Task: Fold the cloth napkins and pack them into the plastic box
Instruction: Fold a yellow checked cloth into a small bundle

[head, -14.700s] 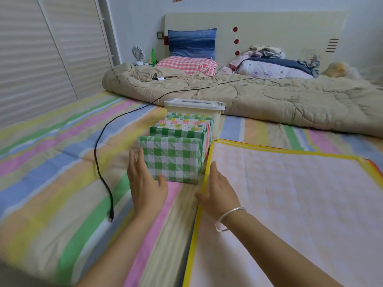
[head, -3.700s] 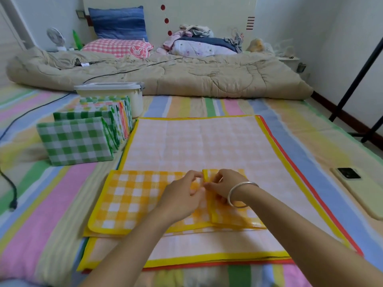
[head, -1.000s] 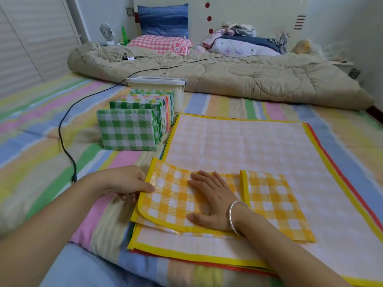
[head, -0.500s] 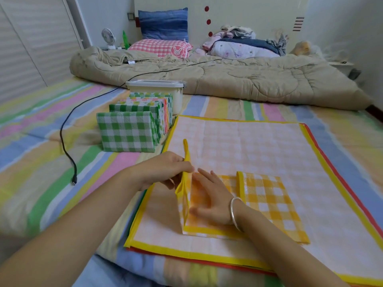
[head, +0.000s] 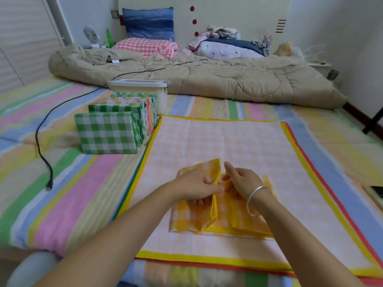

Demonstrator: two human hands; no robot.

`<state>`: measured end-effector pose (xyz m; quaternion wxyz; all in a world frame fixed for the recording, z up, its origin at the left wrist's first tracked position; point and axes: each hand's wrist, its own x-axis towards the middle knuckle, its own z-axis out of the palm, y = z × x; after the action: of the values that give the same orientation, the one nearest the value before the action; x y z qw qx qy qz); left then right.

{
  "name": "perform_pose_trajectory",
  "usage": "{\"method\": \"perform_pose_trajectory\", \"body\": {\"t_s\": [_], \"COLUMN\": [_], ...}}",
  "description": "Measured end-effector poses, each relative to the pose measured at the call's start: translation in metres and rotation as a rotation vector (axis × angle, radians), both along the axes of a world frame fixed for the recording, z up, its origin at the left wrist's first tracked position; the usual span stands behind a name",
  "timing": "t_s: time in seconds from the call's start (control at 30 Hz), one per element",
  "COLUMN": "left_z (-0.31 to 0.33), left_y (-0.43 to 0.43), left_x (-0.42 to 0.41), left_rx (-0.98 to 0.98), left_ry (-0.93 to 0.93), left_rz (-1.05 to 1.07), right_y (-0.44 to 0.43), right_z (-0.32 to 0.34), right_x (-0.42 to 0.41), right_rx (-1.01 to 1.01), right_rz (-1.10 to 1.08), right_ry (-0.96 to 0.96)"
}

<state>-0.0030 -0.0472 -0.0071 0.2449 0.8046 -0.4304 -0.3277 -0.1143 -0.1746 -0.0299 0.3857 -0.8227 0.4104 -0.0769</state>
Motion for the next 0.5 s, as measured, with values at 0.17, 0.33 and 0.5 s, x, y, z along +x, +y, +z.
{"method": "perform_pose_trajectory", "body": {"t_s": [0.17, 0.33, 0.5], "left_z": [-0.012, -0.027, -0.054], "left_y": [0.001, 0.023, 0.039], "left_x": [-0.008, 0.014, 0.022], "left_rx": [0.010, -0.354, -0.062], "left_ry": [-0.006, -0.508, -0.513], "left_rz": [-0.015, 0.041, -0.305], "right_y": [0.006, 0.010, 0.011], "right_z": [-0.017, -0.022, -0.026], "right_x": [0.000, 0.000, 0.000], "right_rx": [-0.186, -0.238, -0.265], "right_rz": [-0.023, -0.047, -0.033], "right_ry": [0.105, 0.116, 0.094]}}
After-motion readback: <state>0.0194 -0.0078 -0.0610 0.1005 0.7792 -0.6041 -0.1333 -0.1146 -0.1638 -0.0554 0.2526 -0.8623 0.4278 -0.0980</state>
